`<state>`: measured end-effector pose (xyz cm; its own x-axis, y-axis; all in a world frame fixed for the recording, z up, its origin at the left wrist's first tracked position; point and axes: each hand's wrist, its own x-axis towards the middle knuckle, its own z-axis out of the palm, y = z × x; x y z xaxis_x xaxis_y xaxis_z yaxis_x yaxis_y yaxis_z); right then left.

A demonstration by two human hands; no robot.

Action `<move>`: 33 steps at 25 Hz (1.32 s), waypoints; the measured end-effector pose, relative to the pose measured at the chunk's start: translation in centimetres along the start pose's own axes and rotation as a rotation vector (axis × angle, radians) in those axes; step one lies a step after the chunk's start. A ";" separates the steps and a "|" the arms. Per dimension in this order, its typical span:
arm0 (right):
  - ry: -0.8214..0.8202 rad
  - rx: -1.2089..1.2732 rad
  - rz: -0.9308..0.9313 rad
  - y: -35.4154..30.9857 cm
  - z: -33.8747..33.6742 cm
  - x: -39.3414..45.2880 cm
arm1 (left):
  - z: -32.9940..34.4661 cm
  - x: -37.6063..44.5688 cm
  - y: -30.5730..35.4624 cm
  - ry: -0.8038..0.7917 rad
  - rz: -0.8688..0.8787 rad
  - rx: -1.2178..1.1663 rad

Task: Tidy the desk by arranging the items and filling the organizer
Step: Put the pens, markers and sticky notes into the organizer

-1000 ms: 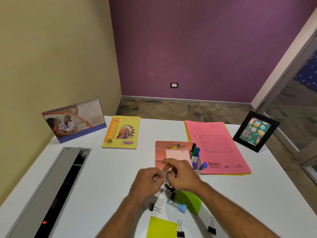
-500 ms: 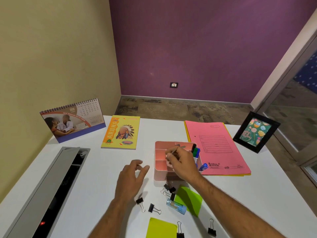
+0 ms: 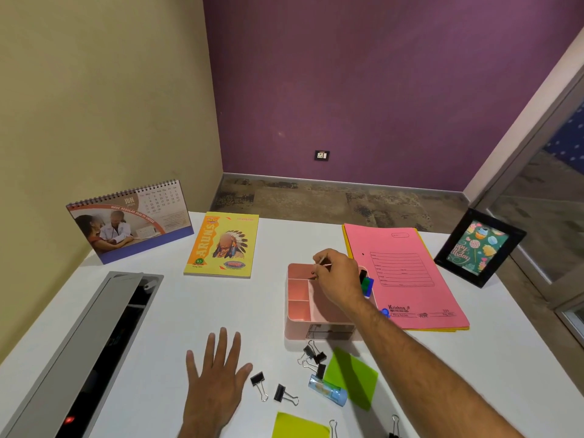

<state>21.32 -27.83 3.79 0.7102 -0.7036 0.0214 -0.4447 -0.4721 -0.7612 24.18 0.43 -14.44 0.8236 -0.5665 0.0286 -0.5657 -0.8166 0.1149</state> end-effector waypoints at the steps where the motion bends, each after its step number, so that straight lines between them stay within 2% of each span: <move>1: -0.006 -0.020 0.005 0.2 0.3 0.3 | 0.2 0.1 0.0 0.010 -0.005 0.022; 6: -0.010 -0.060 0.043 0.9 1.1 0.6 | -0.6 -0.4 0.5 0.005 0.019 -0.023; 13: -0.009 -0.069 0.044 1.8 0.9 -0.3 | -1.6 -0.4 0.8 -0.085 0.004 -0.043; 16: 0.013 -0.050 -0.064 2.2 0.5 -2.3 | -2.0 -0.4 1.0 -0.094 -0.010 -0.047; 21: -0.124 -0.063 -0.231 5.4 -0.2 -8.5 | -2.2 -0.2 0.9 -0.145 -0.057 -0.042; 24: 0.001 -0.190 -0.367 8.0 -1.4 -11.1 | -2.0 0.0 0.9 -0.141 -0.068 -0.050; 27: 0.084 -0.270 -0.419 10.5 -2.4 -12.7 | -2.1 0.2 1.3 -0.206 -0.077 -0.076; 29: -0.006 -0.324 -0.299 12.3 -2.8 -13.8 | -2.3 0.2 1.5 -0.258 -0.082 -0.059; 33: -0.271 -0.499 0.128 15.3 -3.0 -14.8 | -3.1 0.3 2.0 -0.199 -0.115 -0.099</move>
<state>2.32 -26.24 -6.21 0.7193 -0.6412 -0.2672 -0.6926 -0.6320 -0.3478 23.41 -1.07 -11.10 0.8522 -0.4892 -0.1856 -0.4540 -0.8677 0.2026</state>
